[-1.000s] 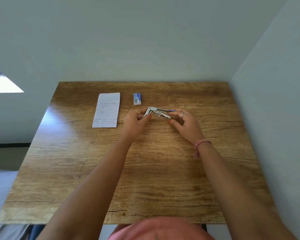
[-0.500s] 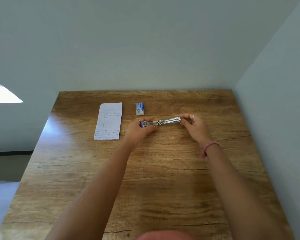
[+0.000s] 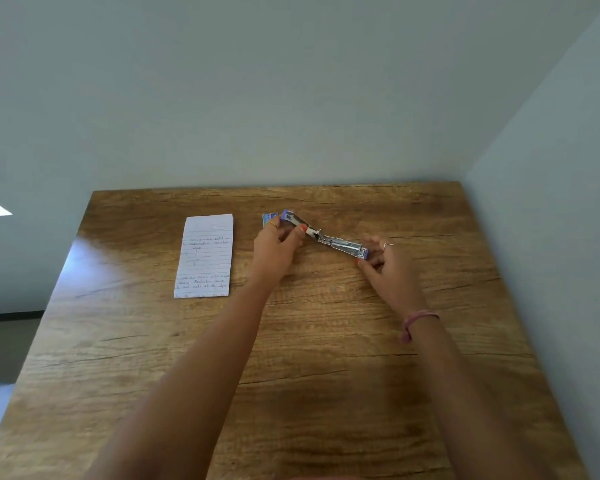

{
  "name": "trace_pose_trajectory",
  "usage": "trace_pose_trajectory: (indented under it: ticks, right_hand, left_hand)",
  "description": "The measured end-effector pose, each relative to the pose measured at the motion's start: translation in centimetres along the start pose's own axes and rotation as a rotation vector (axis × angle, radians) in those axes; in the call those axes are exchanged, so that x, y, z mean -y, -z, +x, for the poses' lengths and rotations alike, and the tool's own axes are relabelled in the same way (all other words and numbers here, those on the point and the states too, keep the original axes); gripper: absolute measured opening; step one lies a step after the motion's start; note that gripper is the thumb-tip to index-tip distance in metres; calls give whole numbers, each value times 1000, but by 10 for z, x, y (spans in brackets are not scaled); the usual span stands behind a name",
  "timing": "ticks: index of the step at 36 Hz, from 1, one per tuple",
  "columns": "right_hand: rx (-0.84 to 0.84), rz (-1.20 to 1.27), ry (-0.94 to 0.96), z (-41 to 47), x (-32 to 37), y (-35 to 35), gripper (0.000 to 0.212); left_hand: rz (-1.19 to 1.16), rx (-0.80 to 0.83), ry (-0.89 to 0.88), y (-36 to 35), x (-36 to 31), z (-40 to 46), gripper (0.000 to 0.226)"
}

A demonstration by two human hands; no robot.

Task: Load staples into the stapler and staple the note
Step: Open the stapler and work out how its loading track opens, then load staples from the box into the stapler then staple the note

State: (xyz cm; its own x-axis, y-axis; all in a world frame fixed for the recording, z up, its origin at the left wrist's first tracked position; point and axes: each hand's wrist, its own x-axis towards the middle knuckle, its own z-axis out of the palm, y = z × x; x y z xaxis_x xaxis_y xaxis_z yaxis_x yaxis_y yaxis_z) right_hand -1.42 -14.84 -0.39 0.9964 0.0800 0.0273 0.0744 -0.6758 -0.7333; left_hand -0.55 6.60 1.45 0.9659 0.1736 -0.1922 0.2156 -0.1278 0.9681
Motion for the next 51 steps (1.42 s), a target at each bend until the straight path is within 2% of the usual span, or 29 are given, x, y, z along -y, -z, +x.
trace_pose_trajectory:
  ticks: [4, 9, 12, 20, 26, 32, 35, 39, 43, 47, 51]
  right_hand:
    - [-33, -140, 37, -4, 4, 1, 35]
    - [-92, -77, 10, -14, 4, -1, 28]
    - [-136, -27, -63, -20, 3, -4, 26]
    - [-122, 97, -222, -18, 11, -7, 26]
    - [-81, 203, -357, -11, 13, -7, 27]
    - [-92, 186, -353, -12, 14, -8, 27]
    - [-96, 161, -333, -14, 15, -8, 27]
    - [-102, 139, -317, -14, 16, -7, 28]
    - [-89, 132, -307, -15, 15, -6, 33]
    - [-60, 166, -302, -15, 12, -3, 45]
    - [-13, 175, -305, -13, 9, 5, 48]
  left_hand:
    - [-10, -8, 0, -5, -3, 7, 17]
    - [-12, 1, 19, -12, -9, 10, 46]
    - [23, 38, 18, -15, -12, 12, 54]
    - [6, 19, -27, -14, -8, 8, 45]
    - [21, -140, -76, -1, 1, 0, 29]
    - [37, -281, -92, 17, 13, -3, 25]
    - [116, -332, -133, 23, 17, -2, 27]
    - [193, -330, -160, 25, 22, -1, 28]
    - [273, -216, -92, 21, 22, -1, 48]
    - [422, -168, -106, 17, 19, 0, 72]
    - [534, -124, -124, 19, 18, 6, 82]
